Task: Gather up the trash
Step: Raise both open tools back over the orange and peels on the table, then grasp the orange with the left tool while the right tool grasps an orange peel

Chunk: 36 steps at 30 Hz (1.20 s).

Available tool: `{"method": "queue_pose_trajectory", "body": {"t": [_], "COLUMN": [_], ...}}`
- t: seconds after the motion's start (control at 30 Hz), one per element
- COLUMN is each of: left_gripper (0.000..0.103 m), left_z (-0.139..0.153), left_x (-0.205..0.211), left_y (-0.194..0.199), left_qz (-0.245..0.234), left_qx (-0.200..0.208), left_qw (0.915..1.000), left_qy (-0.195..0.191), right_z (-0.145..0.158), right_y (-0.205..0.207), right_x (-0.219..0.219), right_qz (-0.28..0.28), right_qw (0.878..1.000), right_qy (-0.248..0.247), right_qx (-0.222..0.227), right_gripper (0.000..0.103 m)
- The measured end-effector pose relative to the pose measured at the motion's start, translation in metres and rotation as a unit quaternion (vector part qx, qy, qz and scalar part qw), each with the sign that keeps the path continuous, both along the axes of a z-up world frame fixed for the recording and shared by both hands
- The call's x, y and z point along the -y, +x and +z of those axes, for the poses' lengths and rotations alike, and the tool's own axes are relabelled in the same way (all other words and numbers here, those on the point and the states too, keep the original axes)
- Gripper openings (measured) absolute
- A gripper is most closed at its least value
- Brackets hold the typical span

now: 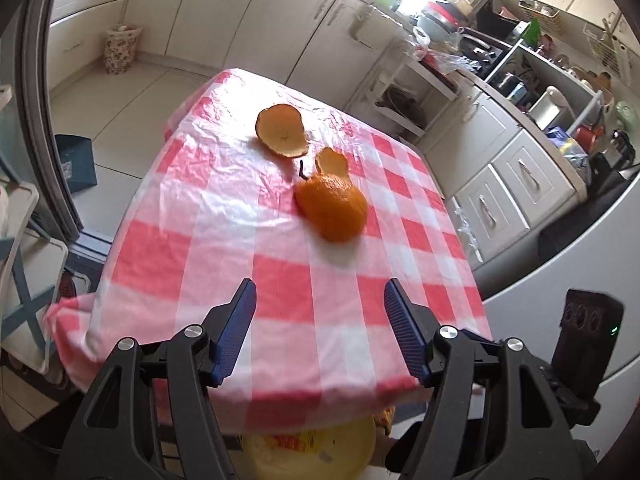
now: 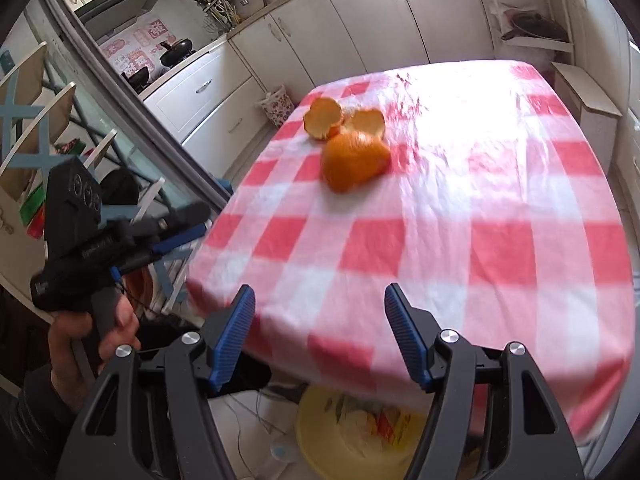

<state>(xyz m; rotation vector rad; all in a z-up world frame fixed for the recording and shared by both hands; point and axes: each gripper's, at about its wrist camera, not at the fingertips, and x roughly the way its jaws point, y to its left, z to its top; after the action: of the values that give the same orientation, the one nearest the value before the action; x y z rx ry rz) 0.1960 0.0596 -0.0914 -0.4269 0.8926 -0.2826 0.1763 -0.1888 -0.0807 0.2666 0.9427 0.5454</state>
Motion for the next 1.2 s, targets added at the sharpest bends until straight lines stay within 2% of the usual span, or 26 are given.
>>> {"method": "queue_pose_trajectory", "body": {"t": [0.17,0.27,0.4,0.6,0.67,0.83,1.07,1.13,1.2], "left_gripper": [0.066,0.070,0.074,0.076,0.077,0.078,0.079,0.078,0.073], "left_z": [-0.012,-0.018,-0.024,-0.033,-0.035,-0.041,-0.050,-0.052,-0.053], "left_x": [0.026,0.044,0.058,0.063,0.064,0.076,0.082,0.081,0.081], "left_y": [0.033,0.050,0.070,0.100,0.109,0.124,0.142,0.145,0.147], "left_qz": [-0.027,-0.041,-0.045,-0.031,-0.024,-0.028,-0.031,-0.028,-0.024], "left_qx": [-0.014,-0.009,-0.003,-0.009,-0.009,-0.002,-0.007,-0.012,-0.014], "left_qw": [0.9994,0.9987,0.9982,0.9986,0.9989,0.9979,0.9967,0.9970,0.9971], "left_qy": [0.019,0.029,0.039,0.042,0.039,0.058,0.075,0.071,0.072], "right_z": [0.016,0.019,0.005,-0.019,-0.021,-0.028,-0.047,-0.047,-0.047], "right_y": [0.041,0.074,0.120,0.169,0.181,0.208,0.226,0.226,0.229], "right_x": [0.010,0.017,0.022,0.021,0.015,-0.005,-0.022,-0.024,-0.026], "right_qz": [-0.028,-0.040,-0.039,-0.042,-0.038,-0.015,0.014,0.022,0.029], "right_qw": [0.999,0.999,0.999,0.999,0.999,0.999,0.999,0.999,0.999], "right_qy": [0.021,0.010,0.002,0.021,0.023,0.017,0.002,-0.001,0.001], "right_qx": [0.019,0.031,0.022,-0.013,-0.015,-0.023,-0.040,-0.033,-0.033], "right_gripper": [0.065,0.065,0.065,0.065,0.065,0.065,0.065,0.059,0.052]}}
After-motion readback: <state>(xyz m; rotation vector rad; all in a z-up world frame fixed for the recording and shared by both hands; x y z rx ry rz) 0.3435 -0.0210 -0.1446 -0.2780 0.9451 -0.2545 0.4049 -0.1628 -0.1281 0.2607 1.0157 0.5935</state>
